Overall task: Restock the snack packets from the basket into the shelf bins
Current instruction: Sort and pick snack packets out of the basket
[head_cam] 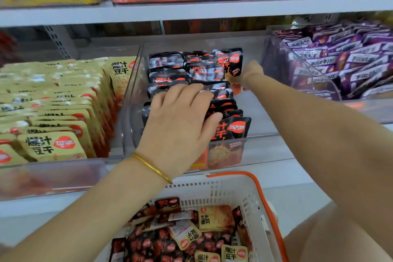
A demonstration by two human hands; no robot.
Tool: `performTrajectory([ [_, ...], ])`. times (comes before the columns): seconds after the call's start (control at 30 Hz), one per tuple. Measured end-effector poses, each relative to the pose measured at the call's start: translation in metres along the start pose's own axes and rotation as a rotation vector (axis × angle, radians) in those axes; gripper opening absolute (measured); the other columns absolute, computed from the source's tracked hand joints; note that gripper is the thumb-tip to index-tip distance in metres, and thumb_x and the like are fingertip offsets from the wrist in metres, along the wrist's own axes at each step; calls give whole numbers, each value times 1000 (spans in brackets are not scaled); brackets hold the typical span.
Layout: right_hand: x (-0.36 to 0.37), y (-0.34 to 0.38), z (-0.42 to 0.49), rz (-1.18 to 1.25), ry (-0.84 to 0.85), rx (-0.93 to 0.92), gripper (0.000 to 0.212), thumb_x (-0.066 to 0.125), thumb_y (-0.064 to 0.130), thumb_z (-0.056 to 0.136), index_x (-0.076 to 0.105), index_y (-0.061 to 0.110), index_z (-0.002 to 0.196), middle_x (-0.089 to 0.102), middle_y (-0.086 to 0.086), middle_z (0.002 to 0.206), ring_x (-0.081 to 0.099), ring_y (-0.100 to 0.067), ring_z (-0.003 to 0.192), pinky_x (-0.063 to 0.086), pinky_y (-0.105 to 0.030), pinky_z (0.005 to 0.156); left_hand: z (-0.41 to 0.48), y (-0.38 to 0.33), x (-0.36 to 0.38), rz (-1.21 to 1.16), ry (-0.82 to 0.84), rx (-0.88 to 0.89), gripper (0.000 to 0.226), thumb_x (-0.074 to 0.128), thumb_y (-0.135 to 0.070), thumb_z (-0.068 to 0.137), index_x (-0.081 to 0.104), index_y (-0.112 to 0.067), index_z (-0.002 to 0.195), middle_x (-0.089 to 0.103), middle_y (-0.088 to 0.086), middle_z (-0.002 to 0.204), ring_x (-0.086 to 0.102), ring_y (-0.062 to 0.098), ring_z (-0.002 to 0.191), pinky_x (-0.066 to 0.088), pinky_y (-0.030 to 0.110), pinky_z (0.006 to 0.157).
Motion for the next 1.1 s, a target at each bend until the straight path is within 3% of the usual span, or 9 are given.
performTrajectory([
  [0.1,-18,1,-17,59,16,-9,42,69,22,86,35,8,65,65,-18,106,66,-30,98,50,-28,63,-7,-6,-13,-51,-94,44,39,38,-37,92,63,-14,113,59,2,122,51,26,114,27,34,89],
  [0.17,-40,1,-41,162,-5,-48,35,67,16,86,41,9,65,66,-20,99,68,-30,89,55,-32,64,-20,-13,-27,-114,-177,92,32,42,-29,92,64,-14,110,60,0,119,50,22,110,29,34,88],
  [0.33,-90,-13,-184,479,-3,-259,11,66,5,85,57,0,85,60,-18,68,59,-5,41,53,-25,45,-82,-18,-26,-202,-158,264,21,52,-11,88,67,-8,102,64,3,112,58,27,99,43,41,80],
  [0.5,2,-31,-282,277,646,-234,8,67,10,84,61,5,83,67,-14,71,67,-23,61,57,-30,54,-159,21,56,1,333,223,30,41,-18,80,68,-9,90,67,7,92,63,29,83,55,40,65],
  [0.57,61,-34,-279,87,758,-249,8,63,12,87,62,4,85,70,-13,77,66,-20,60,55,-24,56,-179,46,88,27,547,113,25,45,-14,76,68,-10,83,66,8,84,63,31,80,55,43,60],
  [0.67,151,-41,-259,-149,797,-267,17,55,7,91,66,-4,95,69,-22,97,65,-25,76,51,-29,68,-195,74,113,47,747,-41,18,56,-14,84,66,-8,98,63,11,99,58,34,98,50,41,72],
  [0.8,246,-71,-244,-369,860,-342,25,48,8,94,60,-1,114,60,-15,120,56,-31,109,43,-33,90,-207,102,135,169,924,-162,32,38,-32,99,53,-14,120,51,6,120,46,27,113,41,35,81],
  [0.93,308,-78,-241,-409,818,-375,29,51,13,91,56,11,120,54,-14,125,54,-34,109,48,-42,89,-213,117,153,148,996,-233,29,38,-29,99,51,-12,117,48,8,121,43,28,116,41,37,84],
  [1.1,352,-63,-244,-517,643,-452,53,59,3,84,45,17,133,19,-9,149,22,-33,136,48,-43,90,-215,128,160,136,1030,-298,32,36,-32,100,49,-15,125,43,7,133,38,28,126,42,39,90],
])
Point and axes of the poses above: each hand's wrist, its own z-axis towards the middle knuckle, its own x-axis out of the palm, y = z × x, the point moved 4 cm from there along z, towards the middle knuckle
